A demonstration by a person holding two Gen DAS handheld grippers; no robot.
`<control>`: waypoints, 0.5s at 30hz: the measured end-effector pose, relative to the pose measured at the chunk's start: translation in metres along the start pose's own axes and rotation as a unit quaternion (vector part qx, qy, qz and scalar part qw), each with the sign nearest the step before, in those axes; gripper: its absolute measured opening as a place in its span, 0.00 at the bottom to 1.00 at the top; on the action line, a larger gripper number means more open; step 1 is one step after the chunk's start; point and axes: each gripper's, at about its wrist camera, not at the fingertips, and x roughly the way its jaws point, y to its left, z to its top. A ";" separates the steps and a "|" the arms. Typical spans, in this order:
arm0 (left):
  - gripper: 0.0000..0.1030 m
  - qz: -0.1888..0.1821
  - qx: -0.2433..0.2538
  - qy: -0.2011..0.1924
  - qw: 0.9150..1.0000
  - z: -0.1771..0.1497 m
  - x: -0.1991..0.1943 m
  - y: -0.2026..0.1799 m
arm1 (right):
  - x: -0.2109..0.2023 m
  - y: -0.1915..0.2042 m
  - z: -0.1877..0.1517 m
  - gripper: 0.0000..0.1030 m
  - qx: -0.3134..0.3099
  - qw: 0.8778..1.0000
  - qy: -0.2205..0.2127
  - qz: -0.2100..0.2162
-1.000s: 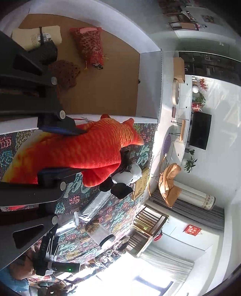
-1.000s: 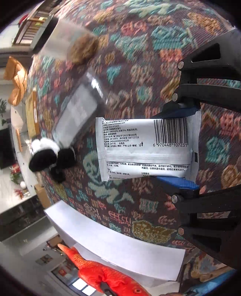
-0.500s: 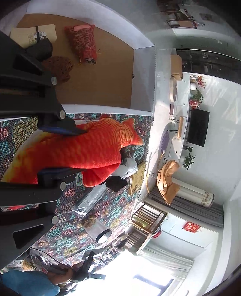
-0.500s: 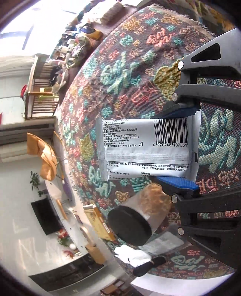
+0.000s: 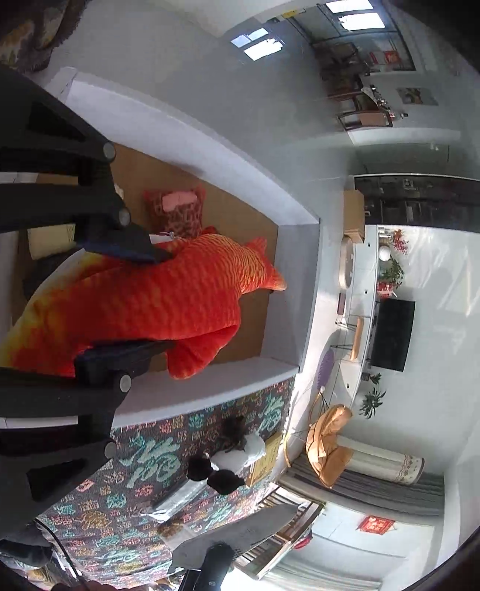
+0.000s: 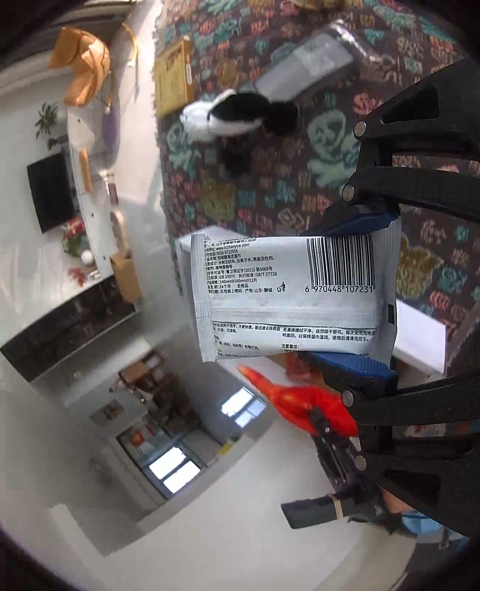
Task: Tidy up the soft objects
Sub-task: 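Carry the fish plush with the left gripper while the right carries the packet over the box, then open both grippers to drop the fish and packet into the box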
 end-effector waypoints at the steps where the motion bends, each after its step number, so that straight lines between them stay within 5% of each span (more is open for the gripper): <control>1: 0.77 0.017 -0.005 0.002 1.000 0.000 0.003 0.007 | 0.019 0.014 0.002 0.69 -0.007 1.000 0.010 0.013; 3: 0.99 0.059 -0.020 -0.014 0.998 -0.004 0.003 0.018 | 0.046 0.028 0.002 0.78 -0.015 0.999 0.030 0.021; 8: 0.99 0.048 -0.049 -0.027 0.997 -0.011 0.000 0.028 | 0.034 0.007 -0.016 0.78 -0.021 1.000 0.012 -0.008; 11: 0.99 0.003 -0.051 -0.032 0.998 -0.013 -0.004 0.009 | 0.011 -0.037 -0.041 0.78 -0.020 0.995 -0.010 -0.097; 15: 0.99 -0.094 -0.025 -0.032 0.995 -0.016 -0.009 -0.053 | -0.012 -0.121 -0.099 0.78 0.011 0.964 -0.012 -0.266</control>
